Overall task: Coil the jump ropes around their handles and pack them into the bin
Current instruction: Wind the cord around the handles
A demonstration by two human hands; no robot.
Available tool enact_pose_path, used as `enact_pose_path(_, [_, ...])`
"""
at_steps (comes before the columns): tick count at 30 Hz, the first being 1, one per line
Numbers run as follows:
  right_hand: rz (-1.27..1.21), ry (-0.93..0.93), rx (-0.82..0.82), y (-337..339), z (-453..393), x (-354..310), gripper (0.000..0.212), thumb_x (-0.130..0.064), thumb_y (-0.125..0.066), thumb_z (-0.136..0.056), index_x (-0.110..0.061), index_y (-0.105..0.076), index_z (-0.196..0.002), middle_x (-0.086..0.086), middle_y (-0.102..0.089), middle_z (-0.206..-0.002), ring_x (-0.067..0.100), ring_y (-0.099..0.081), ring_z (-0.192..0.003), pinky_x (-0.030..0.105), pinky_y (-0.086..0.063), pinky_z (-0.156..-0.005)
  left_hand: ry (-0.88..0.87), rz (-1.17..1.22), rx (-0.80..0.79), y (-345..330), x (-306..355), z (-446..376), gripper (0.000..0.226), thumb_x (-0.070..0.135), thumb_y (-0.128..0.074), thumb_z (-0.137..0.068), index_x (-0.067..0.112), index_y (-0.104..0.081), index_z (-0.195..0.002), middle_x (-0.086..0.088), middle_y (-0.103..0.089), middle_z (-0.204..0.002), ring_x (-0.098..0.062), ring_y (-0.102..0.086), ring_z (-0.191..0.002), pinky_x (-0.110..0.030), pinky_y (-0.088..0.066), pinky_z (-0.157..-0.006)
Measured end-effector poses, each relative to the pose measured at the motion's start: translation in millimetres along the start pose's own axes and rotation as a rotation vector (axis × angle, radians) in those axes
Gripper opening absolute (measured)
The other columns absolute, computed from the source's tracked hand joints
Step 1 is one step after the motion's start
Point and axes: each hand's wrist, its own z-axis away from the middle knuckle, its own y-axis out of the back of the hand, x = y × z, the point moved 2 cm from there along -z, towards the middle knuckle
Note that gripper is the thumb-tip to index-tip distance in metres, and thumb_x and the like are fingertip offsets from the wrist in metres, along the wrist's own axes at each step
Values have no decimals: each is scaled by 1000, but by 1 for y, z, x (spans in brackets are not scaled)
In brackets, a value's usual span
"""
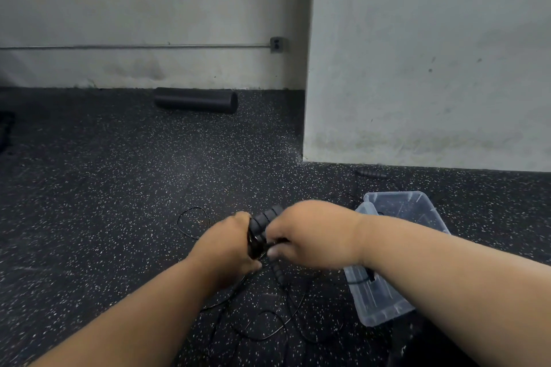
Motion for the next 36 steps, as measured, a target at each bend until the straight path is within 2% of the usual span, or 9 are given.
enact_pose_path(5, [-434,-166,192,24,-3,45,37,-50,-81,-86,-20,-63,-74,-17,-59,-64,4,-50,-59,24,-43,-57,-404,-46,-5,1,35,14,57,46,-88,-71,38,-52,-115,18,-62,-119,-7,-58,-112,-26,-48,-97])
enact_pose_path(10, [-759,-226,156,1,-7,77,27,-40,-71,-97,-22,-61,-79,1,-59,-74,14,-49,-71,34,-47,-66,-349,300,141,23,42,29,55,40,-92,-66,41,-58,-109,24,-65,-103,7,-61,-98,-23,-54,-89])
enact_pose_path(12, [-765,-252,150,-11,-11,80,27,-35,-57,-102,-15,-66,-87,11,-65,-83,18,-52,-76,46,-54,-78,-257,511,246,28,31,29,80,35,-97,-66,41,-52,-132,22,-67,-109,7,-63,-104,-25,-54,-93])
enact_pose_path(15, [-688,-301,81,-29,-17,60,46,-54,-42,-108,-18,-58,-85,1,-57,-73,17,-50,-65,36,-48,-66,-123,746,252,31,18,26,130,29,-98,-70,44,-9,-164,19,-67,-114,8,-64,-106,-15,-45,-93])
enact_pose_path(18, [-358,-238,-39,-45,-19,35,32,-50,-46,-107,-23,-51,-91,-2,-62,-83,18,-56,-71,34,-45,-67,-55,595,220,27,4,15,105,35,-97,-71,49,-31,-151,29,-63,-115,7,-63,-103,-14,-44,-86])
enact_pose_path(23, [109,-67,-77,-32,-11,15,21,-42,-53,-105,-24,-58,-97,-2,-61,-87,26,-58,-80,34,-43,-68,-17,46,2,7,-6,2,69,30,-83,-73,37,-41,-128,13,-66,-101,-13,-65,-89,-32,-53,-76])
enact_pose_path(29, [-396,-137,62,9,1,39,39,-47,-88,-78,-17,-63,-78,-9,-65,-65,4,-53,-56,26,-44,-55,-379,-53,-132,0,28,19,63,36,-84,-73,35,-43,-121,16,-64,-112,-12,-63,-101,-23,-49,-80])
enact_pose_path(34, [-874,-174,43,3,4,70,32,-47,-70,-96,-20,-61,-81,-10,-59,-75,10,-52,-69,29,-45,-68,-353,350,14,22,48,43,75,41,-88,-70,45,-38,-125,20,-64,-106,0,-64,-96,-16,-52,-79])
enact_pose_path(36, [-794,-187,15,-6,4,67,17,-30,-58,-104,-34,-62,-88,-15,-62,-88,2,-56,-78,25,-52,-80,-296,533,87,24,44,48,86,34,-93,-67,51,-32,-124,26,-64,-109,3,-64,-100,-19,-55,-84])
